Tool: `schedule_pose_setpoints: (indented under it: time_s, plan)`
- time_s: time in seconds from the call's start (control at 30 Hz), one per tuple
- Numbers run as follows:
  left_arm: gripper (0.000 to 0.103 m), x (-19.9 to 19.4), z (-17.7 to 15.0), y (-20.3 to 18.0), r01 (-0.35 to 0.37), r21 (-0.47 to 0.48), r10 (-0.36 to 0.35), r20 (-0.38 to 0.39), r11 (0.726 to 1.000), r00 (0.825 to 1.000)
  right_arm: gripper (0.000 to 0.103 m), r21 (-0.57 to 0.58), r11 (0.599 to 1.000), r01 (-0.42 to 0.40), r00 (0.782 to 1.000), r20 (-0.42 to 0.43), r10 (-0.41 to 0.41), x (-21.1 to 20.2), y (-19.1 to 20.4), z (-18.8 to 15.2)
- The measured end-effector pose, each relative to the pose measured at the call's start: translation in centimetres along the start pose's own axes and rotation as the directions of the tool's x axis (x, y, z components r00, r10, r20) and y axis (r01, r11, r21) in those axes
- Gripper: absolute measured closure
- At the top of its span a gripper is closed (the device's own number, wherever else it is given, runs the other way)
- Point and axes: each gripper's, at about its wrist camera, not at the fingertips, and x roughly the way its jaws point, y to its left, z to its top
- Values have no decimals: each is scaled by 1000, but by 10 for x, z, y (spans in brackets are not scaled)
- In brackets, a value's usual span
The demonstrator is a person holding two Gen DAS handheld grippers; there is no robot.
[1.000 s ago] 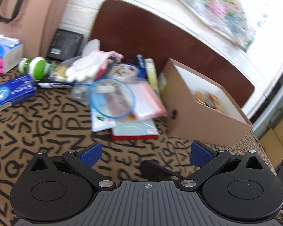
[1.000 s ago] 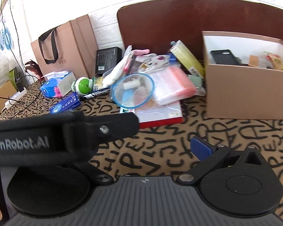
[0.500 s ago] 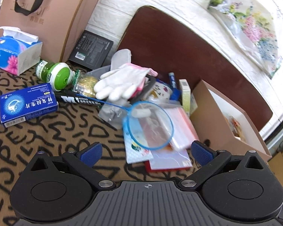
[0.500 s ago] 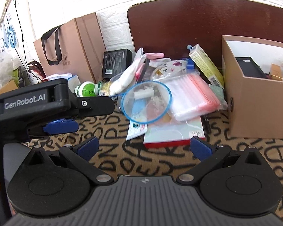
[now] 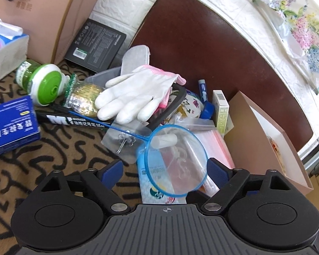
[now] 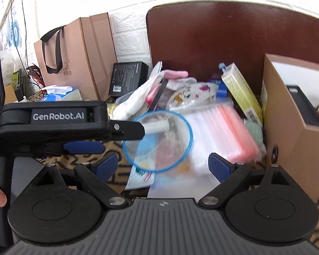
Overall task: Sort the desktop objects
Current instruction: 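Lower both tools onto the blue mesh net's rim and close on it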
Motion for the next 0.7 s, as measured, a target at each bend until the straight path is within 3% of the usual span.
schedule_pose_setpoints:
  time_s: [0.4, 0.47, 0.63, 0.7]
  plan:
    - [20, 31, 12, 1, 34, 5, -34, -40, 999, 999, 9, -98, 994, -50, 999, 2, 50, 31, -1, 10]
    - [25, 35, 12, 3, 21, 15, -21, -48, 1000, 999, 9, -133, 990, -47, 999, 6, 48, 34, 3, 9]
    - [51, 39, 13, 5, 11, 20, -10, -74, 1000, 997, 9, -182, 983, -23, 1000, 11, 26, 42, 6, 9]
    - [54, 37, 13, 4, 9, 31, -6, -78, 999, 997, 19, -189, 982, -11, 1000, 17, 15, 42, 7, 9]
